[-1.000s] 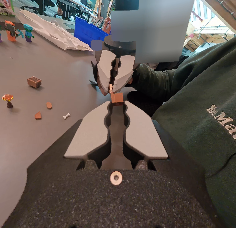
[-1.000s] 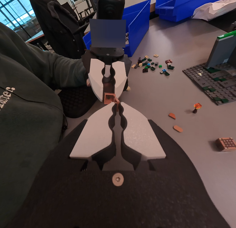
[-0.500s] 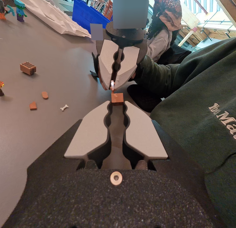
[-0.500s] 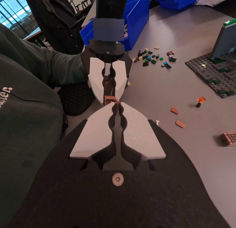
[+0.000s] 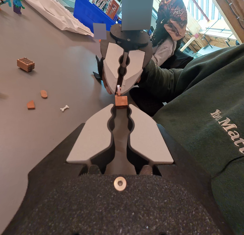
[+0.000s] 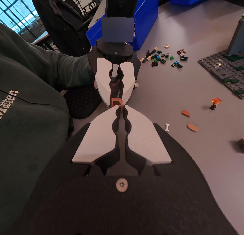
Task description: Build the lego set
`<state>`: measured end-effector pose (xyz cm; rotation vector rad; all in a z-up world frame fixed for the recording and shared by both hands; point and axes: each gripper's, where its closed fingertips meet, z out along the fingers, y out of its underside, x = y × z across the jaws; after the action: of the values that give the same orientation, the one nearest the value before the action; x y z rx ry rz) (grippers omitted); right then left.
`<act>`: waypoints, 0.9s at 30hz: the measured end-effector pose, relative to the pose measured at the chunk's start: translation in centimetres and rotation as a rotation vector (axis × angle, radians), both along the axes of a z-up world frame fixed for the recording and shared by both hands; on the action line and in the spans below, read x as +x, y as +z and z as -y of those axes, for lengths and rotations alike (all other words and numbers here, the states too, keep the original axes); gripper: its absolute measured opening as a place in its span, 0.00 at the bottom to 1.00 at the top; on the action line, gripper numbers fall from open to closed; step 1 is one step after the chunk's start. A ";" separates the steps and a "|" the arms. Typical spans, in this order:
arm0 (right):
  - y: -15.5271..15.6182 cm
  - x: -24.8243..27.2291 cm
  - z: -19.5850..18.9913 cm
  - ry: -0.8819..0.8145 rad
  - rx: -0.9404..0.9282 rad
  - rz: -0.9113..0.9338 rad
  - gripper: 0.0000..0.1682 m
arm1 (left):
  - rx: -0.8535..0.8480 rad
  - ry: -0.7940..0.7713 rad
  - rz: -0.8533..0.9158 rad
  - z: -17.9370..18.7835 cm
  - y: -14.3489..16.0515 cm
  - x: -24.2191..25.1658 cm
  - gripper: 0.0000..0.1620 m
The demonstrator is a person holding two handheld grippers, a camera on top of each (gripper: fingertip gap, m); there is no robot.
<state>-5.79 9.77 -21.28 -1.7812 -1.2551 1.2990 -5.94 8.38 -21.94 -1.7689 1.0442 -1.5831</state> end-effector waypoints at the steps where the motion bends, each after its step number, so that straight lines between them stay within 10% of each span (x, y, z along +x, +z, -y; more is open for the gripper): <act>1: 0.0 0.0 0.0 0.000 0.001 0.001 0.02 | 0.002 0.000 -0.004 0.0 -0.1 0.0 0.10; 27: -0.4 0.3 -0.2 -0.010 0.000 0.007 0.01 | -0.010 -0.012 0.000 0.1 -0.2 0.0 0.10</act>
<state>-5.51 9.98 -21.69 -1.7913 -1.2480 1.2889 -5.94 8.28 -22.18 -1.7723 1.0503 -1.5977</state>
